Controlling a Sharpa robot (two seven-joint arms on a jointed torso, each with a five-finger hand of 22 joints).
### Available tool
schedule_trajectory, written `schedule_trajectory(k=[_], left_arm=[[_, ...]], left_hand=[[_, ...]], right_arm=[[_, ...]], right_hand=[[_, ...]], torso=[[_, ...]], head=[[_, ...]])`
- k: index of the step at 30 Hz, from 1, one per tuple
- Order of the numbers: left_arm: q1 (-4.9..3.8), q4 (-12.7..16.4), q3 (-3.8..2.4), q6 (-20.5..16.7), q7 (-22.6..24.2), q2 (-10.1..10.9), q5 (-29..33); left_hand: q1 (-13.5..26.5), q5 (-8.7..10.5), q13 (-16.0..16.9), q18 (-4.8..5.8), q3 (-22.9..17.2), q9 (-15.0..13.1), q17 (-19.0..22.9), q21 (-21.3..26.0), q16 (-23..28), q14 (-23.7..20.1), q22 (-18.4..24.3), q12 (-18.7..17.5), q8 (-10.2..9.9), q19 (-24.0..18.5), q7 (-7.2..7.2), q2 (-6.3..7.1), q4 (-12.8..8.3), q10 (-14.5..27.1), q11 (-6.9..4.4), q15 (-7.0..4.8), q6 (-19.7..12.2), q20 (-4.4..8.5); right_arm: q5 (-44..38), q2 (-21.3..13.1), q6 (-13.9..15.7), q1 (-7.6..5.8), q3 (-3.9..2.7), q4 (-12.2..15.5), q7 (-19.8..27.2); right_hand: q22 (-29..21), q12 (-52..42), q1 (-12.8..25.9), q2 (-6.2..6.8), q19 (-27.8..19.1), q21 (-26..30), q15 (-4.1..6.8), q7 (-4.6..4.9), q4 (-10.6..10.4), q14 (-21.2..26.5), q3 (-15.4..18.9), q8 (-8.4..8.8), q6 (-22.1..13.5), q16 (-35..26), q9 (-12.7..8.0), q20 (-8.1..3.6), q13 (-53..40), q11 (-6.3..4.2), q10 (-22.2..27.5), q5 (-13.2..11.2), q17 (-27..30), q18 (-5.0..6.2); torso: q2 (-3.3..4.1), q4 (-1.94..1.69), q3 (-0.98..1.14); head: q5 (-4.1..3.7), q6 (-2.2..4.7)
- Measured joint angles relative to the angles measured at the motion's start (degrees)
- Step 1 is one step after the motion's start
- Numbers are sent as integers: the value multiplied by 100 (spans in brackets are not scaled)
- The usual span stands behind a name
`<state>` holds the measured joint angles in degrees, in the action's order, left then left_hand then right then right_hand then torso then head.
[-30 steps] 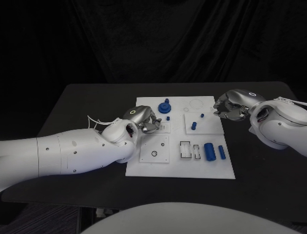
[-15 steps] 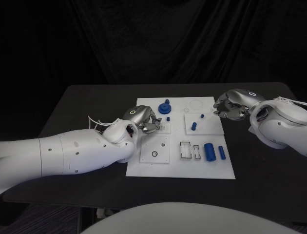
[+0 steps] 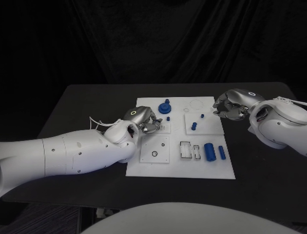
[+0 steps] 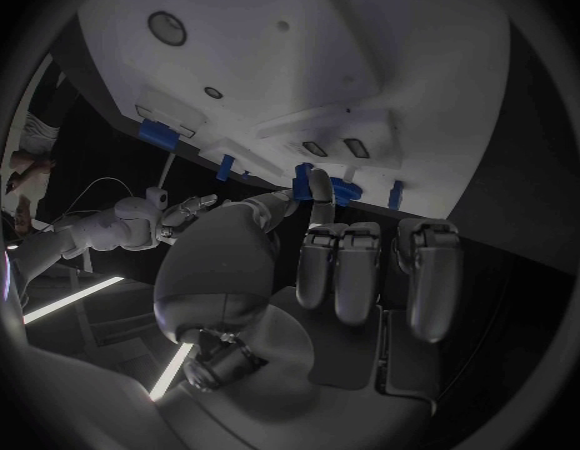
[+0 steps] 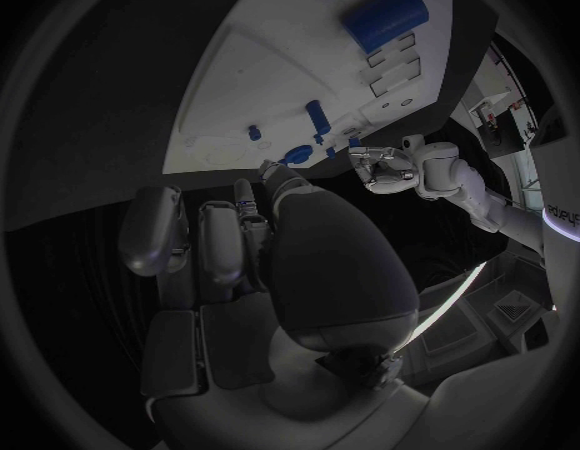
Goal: Assemble the parts on the task board
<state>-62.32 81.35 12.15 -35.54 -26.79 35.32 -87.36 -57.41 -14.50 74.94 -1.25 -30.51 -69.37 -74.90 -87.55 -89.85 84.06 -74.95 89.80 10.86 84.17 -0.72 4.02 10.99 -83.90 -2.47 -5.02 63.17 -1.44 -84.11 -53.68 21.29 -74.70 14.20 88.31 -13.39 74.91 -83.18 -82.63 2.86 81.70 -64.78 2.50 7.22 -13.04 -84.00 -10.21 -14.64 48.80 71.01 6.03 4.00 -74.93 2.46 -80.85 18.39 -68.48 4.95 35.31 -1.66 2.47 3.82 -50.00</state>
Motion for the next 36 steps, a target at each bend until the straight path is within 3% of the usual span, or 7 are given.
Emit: schedule_trajectory(k=[19, 36], left_arm=[[111, -108, 0, 11, 37, -81, -5], [130, -160, -1, 25, 181, -81, -8]], left_hand=[[39, 25, 0, 0, 255, 1, -4, 0, 0, 0, 1, 0, 0, 0, 0, -40, 125, 0, 1, 0, 0, 0], [3, 378, 0, 0, 1022, 52, -3, 25, 0, 0, 2, 0, -141, 0, -62, -133, 500, 0, 1, 1, -63, -1]], right_arm=[[22, 5, 0, 1, 0, -2, 1], [36, 6, 0, 3, 0, -5, 2]], right_hand=[[-1, 0, 0, 0, 0, 24, 0, 0, 16, 0, -16, 0, 0, 0, 1, 0, 1, 0, 0, 0, 0, 0], [3, 0, 0, 0, 0, 24, 0, 0, 16, 0, -16, 0, 0, 0, 1, 0, 2, 0, 0, 0, 0, 0]], torso=[[-3, 4, 7], [-4, 4, 8]], head=[[-18, 0], [-27, 0]])
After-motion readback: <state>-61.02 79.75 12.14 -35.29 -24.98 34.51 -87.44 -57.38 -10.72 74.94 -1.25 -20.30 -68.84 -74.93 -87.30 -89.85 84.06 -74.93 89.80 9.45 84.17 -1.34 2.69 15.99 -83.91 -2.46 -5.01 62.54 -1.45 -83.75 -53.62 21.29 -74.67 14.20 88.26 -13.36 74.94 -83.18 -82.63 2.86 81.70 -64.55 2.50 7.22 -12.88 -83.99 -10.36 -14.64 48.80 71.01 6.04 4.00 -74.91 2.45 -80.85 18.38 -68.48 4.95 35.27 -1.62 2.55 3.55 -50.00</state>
